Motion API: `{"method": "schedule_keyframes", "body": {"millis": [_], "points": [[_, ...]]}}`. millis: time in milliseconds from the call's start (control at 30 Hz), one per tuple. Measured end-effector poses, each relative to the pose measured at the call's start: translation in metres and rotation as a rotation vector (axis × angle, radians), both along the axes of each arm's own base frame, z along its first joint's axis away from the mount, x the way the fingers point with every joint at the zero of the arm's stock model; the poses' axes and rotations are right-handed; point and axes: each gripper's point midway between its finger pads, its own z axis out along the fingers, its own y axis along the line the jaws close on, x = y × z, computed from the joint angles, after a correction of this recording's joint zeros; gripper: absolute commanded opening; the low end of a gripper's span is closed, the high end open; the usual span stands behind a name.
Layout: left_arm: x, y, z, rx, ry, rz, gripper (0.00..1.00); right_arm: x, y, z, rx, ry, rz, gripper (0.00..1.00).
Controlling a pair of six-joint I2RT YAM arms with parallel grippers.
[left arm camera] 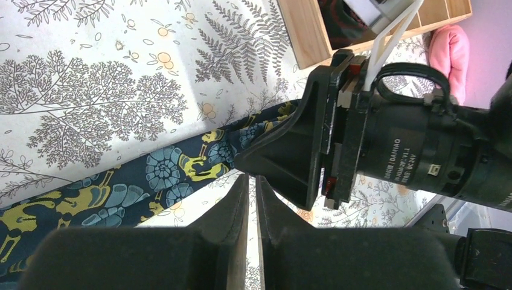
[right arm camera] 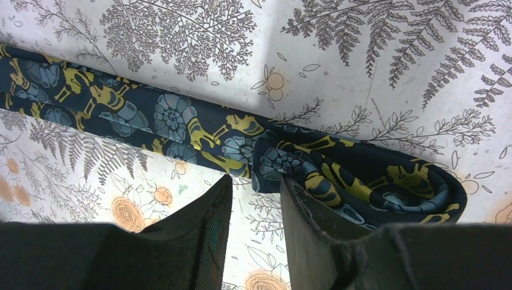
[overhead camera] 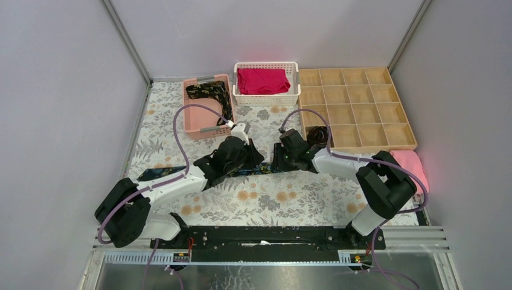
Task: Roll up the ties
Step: Roll the tie at the center of the board.
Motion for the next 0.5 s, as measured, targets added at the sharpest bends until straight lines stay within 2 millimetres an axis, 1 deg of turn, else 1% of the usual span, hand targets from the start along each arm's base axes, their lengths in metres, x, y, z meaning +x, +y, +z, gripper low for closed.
{"method": "schedule_keyframes", "body": {"millis": [167, 267, 333, 500], "points": [[-0.001, 0.003, -0.004, 0.01, 0.01, 0.004, 0.14, 0.005, 0.006, 0.005, 0.014, -0.002, 0.001, 0.42], [-0.001, 0.004, -0.004, 0.011, 0.01, 0.004, 0.14, 0.008, 0.009, 0.0, 0.007, 0.009, -0.001, 0.43], [-0.003, 0.006, -0.004, 0.01, 0.007, 0.004, 0.14, 0.008, 0.009, -0.011, -0.006, 0.03, -0.004, 0.43], [-0.006, 0.011, 0.002, 0.008, -0.009, 0.004, 0.14, 0.016, 0.017, -0.01, 0.009, 0.02, -0.008, 0.43]]}}
